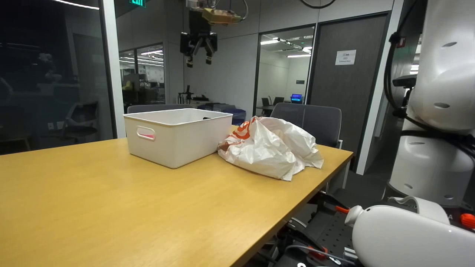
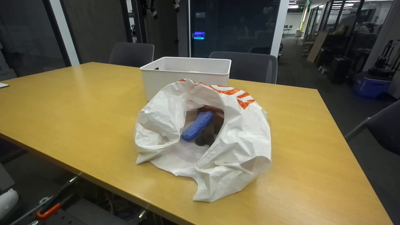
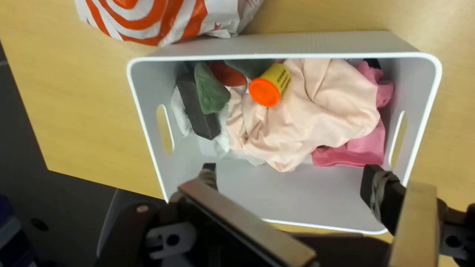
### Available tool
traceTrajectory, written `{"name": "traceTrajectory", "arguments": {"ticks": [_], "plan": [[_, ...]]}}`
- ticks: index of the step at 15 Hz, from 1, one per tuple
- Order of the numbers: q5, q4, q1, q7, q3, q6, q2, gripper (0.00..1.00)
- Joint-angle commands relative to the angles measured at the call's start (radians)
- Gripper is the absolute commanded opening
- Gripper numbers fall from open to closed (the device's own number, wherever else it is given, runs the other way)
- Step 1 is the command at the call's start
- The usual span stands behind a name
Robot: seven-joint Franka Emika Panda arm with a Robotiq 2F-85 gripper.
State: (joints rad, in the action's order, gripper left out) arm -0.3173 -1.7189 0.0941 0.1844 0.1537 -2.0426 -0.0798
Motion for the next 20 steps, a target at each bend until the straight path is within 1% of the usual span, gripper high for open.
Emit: {"name": "traceTrajectory", "arguments": {"ticks": [1, 2, 4, 6, 9, 16, 20], "plan": [[0.105, 0.235, -0.014, -0.110, 0.004, -0.017, -0.235, 1.00], [0.160, 0.282, 0.003, -0.135, -0.013, -0.005, -0.287, 1.00], [0.234, 0.359, 0.002, -0.169, -0.010, 0.009, -0.378, 1.00], [0.238, 0.422, 0.012, -0.179, -0.023, 0.013, -0.459, 1.00], [0.249, 0.509, 0.014, -0.185, -0.035, 0.047, -0.554, 1.00], [0.220, 0.745, 0.042, -0.167, -0.080, 0.271, -0.772, 1.00], [0.225, 0.879, 0.055, -0.167, -0.094, 0.339, -0.887, 1.00]]}}
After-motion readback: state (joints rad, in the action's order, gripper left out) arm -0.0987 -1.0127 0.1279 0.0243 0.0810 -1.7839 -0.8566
